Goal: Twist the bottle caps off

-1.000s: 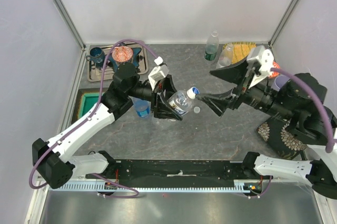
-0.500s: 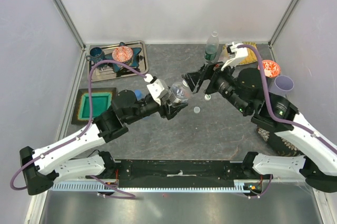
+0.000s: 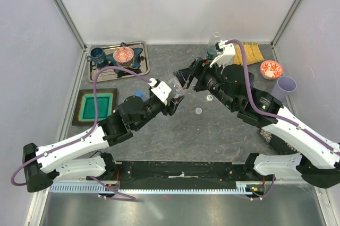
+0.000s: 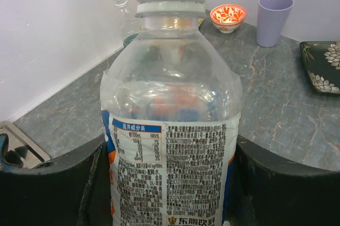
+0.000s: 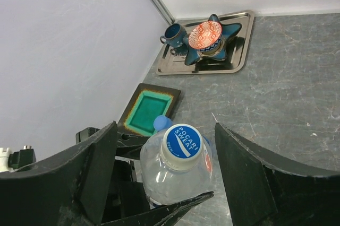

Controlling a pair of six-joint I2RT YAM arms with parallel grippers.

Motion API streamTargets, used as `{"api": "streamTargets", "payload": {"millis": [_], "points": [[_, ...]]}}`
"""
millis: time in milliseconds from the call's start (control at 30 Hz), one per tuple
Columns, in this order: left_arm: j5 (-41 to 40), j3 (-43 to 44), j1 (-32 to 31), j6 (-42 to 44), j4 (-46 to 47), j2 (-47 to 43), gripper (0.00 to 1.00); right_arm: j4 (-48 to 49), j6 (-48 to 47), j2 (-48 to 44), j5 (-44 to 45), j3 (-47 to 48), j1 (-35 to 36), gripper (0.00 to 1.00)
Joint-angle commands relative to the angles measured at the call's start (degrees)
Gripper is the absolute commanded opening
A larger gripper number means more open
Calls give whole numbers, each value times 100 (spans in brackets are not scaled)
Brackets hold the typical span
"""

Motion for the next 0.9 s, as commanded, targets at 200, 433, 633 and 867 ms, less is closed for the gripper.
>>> {"api": "streamTargets", "payload": {"millis": [200, 433, 633, 867], "points": [[-284, -28, -69, 306, 445, -191, 47, 211, -7, 130, 171, -58, 9, 73], [-284, -54, -77, 298, 453, -208, 47, 246, -25, 122, 136, -137, 9, 61], [-275, -54, -86, 289, 453, -200, 47, 298, -16, 52, 180, -277, 9, 50], [-170, -72, -77, 263, 453, -208, 47, 360, -156, -63, 127, -392, 0, 0]]}}
